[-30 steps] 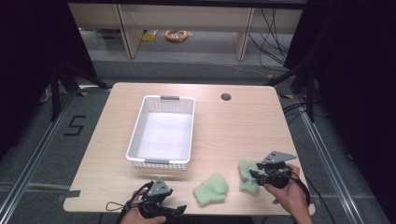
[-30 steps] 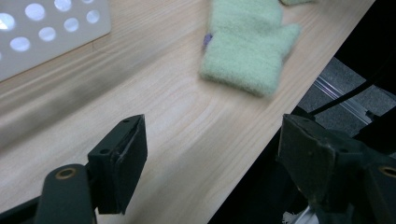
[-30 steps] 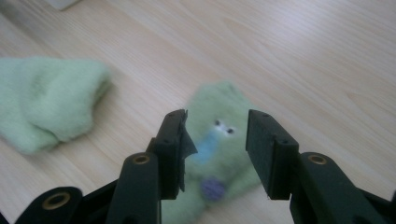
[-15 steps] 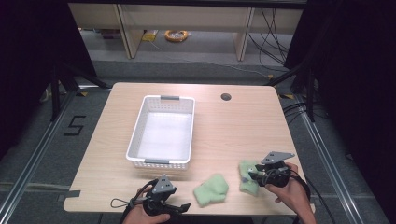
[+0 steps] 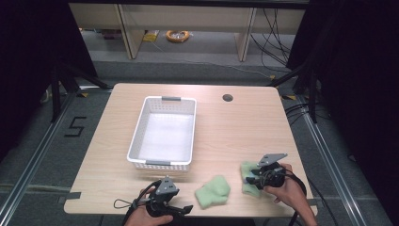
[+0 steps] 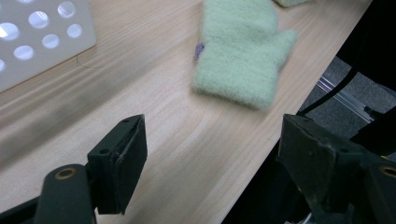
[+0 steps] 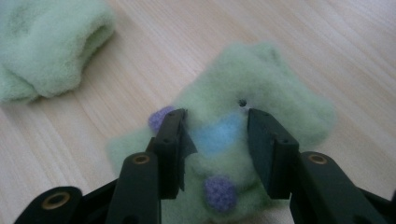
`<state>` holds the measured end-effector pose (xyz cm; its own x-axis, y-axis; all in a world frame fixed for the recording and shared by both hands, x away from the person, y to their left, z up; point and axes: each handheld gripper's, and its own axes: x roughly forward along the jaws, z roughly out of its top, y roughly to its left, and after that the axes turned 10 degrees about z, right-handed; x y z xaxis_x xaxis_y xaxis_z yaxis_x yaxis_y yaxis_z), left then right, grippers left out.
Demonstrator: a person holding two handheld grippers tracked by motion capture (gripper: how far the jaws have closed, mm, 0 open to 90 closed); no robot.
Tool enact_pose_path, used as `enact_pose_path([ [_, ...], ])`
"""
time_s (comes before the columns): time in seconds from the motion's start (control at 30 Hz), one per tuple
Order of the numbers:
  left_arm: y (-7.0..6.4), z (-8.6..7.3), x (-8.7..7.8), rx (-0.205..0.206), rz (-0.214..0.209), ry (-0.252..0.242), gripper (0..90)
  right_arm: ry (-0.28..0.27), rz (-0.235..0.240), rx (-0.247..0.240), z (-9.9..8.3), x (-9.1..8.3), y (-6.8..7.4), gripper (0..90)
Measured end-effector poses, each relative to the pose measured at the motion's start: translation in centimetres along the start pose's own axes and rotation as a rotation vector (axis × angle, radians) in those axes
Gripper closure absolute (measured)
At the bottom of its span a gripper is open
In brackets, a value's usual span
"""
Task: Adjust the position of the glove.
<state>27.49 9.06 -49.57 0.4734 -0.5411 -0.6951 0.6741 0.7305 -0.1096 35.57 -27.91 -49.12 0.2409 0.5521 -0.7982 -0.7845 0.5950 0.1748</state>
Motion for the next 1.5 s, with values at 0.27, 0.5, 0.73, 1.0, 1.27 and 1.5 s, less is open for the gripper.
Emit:
enact_pose_path([
  [0.27,0.1,0.0,-0.1,0.020,0.002,0.004,23.3,-0.005,-0.019,0.062,-0.1,-0.2,0.0,81.8],
  [0.5,0.1,0.1,-0.3,0.017,-0.003,0.001,23.3,-0.108,-0.043,0.129,0.0,-1.4,0.9,84.2],
  [0.73,-0.4,0.2,-0.4,-0.003,-0.006,-0.029,23.3,-0.197,-0.045,0.081,1.7,-3.2,4.0,84.2],
  [1.0,-1.5,1.1,-0.8,0.051,-0.029,-0.052,23.5,-0.235,0.039,0.042,3.7,-2.5,7.7,84.2],
  [1.27,-2.5,1.6,-0.5,0.043,-0.034,-0.075,23.8,-0.202,0.080,0.038,4.9,-0.9,9.3,83.9],
  [1.5,-2.6,1.5,-0.6,0.057,-0.037,-0.074,23.9,-0.168,0.108,0.045,5.6,0.9,10.5,83.5],
])
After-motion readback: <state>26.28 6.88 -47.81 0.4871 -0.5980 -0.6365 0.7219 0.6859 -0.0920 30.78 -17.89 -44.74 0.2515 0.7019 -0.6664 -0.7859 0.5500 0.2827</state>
